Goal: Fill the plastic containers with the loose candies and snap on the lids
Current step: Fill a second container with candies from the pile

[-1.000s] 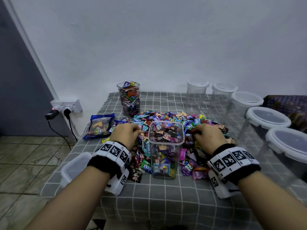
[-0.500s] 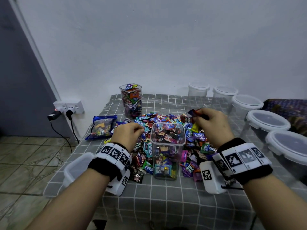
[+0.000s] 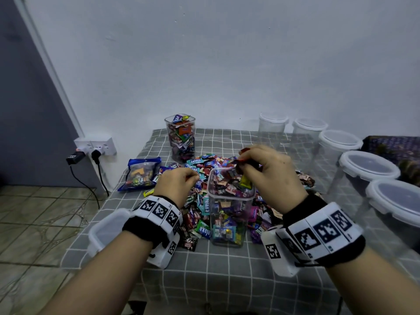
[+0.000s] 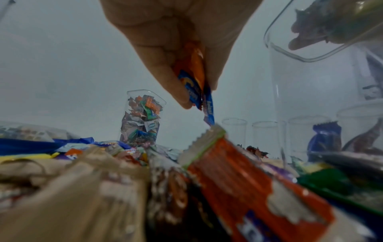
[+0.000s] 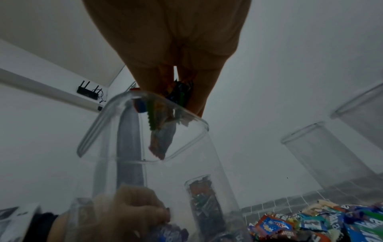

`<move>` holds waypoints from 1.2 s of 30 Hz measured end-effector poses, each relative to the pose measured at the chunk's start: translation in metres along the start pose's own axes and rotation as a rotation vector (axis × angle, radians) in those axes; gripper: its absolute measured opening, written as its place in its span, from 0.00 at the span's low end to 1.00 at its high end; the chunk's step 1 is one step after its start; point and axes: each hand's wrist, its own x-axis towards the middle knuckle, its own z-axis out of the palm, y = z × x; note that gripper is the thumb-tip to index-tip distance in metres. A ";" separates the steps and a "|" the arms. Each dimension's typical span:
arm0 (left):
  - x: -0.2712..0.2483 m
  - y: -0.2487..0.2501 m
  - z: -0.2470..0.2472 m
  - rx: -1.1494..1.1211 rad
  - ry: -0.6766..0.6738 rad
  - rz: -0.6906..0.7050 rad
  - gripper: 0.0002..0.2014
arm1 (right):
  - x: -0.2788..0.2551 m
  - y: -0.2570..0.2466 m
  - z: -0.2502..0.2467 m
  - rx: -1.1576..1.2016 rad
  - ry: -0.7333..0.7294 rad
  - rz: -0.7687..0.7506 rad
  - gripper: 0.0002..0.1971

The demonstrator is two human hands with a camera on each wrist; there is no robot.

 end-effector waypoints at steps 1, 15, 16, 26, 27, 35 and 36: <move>0.000 0.000 0.000 0.002 0.000 0.003 0.10 | -0.001 -0.001 0.001 -0.010 -0.002 -0.021 0.06; 0.000 -0.001 0.000 -0.052 0.009 0.031 0.09 | -0.015 -0.005 0.003 0.090 -0.082 0.023 0.16; 0.000 -0.001 0.000 -0.063 0.016 0.038 0.08 | -0.017 -0.004 0.002 0.109 -0.051 0.053 0.14; -0.003 0.015 -0.019 -0.321 0.180 0.100 0.06 | -0.042 0.028 0.013 0.549 -0.438 0.455 0.65; -0.002 0.020 -0.023 -0.372 0.196 0.108 0.06 | -0.043 0.031 0.016 0.557 -0.450 0.464 0.62; -0.012 0.064 -0.031 -0.537 0.130 0.287 0.05 | -0.044 0.032 0.018 0.576 -0.441 0.469 0.37; -0.014 0.066 -0.030 -0.517 0.100 0.314 0.05 | -0.045 0.032 0.018 0.575 -0.438 0.458 0.36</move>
